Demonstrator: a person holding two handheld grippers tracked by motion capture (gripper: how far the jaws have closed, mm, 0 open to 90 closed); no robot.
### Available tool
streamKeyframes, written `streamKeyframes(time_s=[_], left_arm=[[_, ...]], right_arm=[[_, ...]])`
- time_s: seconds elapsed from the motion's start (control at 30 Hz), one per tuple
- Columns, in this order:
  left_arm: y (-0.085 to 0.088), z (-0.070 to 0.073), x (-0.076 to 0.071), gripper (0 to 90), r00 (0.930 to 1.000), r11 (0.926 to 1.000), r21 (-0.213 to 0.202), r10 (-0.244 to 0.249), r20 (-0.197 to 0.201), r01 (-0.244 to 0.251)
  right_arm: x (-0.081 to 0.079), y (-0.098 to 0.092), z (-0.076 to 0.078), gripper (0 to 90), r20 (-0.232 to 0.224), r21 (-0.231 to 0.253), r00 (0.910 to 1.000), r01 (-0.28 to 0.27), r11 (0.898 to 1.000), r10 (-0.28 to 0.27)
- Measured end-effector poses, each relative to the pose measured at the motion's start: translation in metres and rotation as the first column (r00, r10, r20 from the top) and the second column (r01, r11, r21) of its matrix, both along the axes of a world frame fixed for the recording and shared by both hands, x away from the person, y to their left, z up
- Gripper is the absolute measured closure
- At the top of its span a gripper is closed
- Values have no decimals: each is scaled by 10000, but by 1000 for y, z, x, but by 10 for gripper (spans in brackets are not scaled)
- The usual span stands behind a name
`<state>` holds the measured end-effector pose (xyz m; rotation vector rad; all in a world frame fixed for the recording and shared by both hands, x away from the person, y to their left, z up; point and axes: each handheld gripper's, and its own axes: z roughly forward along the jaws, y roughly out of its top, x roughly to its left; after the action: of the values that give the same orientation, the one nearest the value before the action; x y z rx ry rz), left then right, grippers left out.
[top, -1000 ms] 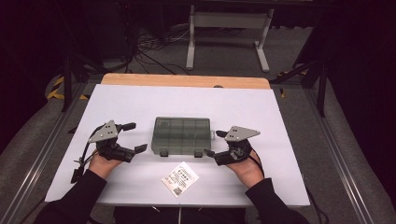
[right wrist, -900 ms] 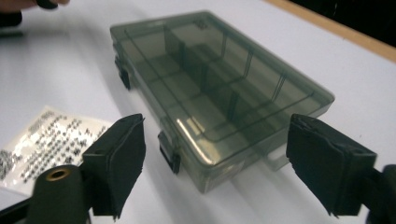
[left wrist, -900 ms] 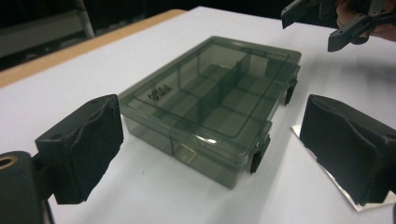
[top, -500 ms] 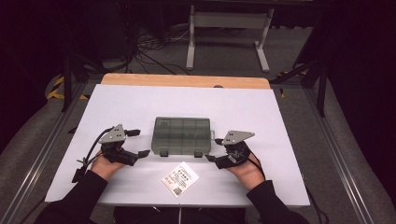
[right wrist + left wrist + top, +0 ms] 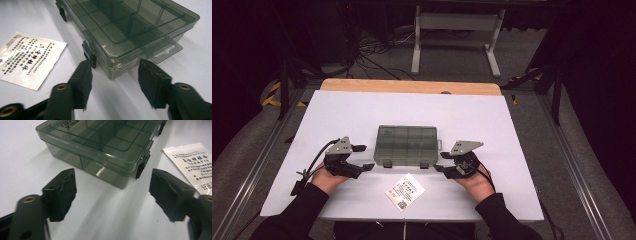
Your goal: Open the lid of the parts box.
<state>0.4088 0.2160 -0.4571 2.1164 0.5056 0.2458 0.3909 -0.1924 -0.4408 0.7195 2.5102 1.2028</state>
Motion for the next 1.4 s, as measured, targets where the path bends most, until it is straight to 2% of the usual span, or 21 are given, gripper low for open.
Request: streamKeyframes(time_s=[0.07,0.2,0.3,0.37,0.5,0.73,0.8,0.93,1.17,1.3,1.4], left_arm=[[0,0,0,363,9999,10000,12,-95,-34,95],[0,0,-1,448,9998,9997,221,-31,-197,35],[0,-1,-1,542,9989,9995,219,-232,-408,241],[-1,-1,-1,594,9988,9991,274,-312,-389,322],[-3,-2,-1,642,9984,9985,358,-390,-412,405],[-3,-2,0,718,9984,9990,249,-371,-437,382],[-4,-3,0,754,9973,9984,229,-501,-532,513],[-5,-3,-1,795,9970,9978,216,-624,-466,634],[-5,-3,0,813,9964,9977,118,-661,-526,668],[-5,-1,-1,821,9968,9975,158,-676,-424,683],[-4,0,-2,821,9970,9976,24,-690,-352,692]], right_arm=[[0,0,0,558,-15,19,10000,-9,10000,9],[0,-1,0,628,-101,-56,9999,28,10000,-29],[1,-2,-1,649,-229,-16,9997,33,10000,-34],[2,-2,-1,655,-292,24,9996,51,10000,-50],[2,-2,-2,669,-308,38,9995,61,10000,-59],[3,-1,-2,694,-366,36,9993,-1,10000,2],[3,-1,-2,709,-401,67,9992,-31,10000,34],[3,-1,-2,718,-422,98,9991,-62,9999,66],[3,-1,-2,733,-420,137,9991,-82,9999,88],[3,-1,-1,746,-416,146,9991,-91,9999,97],[1,-2,1,765,-335,181,9994,-98,9998,104]])
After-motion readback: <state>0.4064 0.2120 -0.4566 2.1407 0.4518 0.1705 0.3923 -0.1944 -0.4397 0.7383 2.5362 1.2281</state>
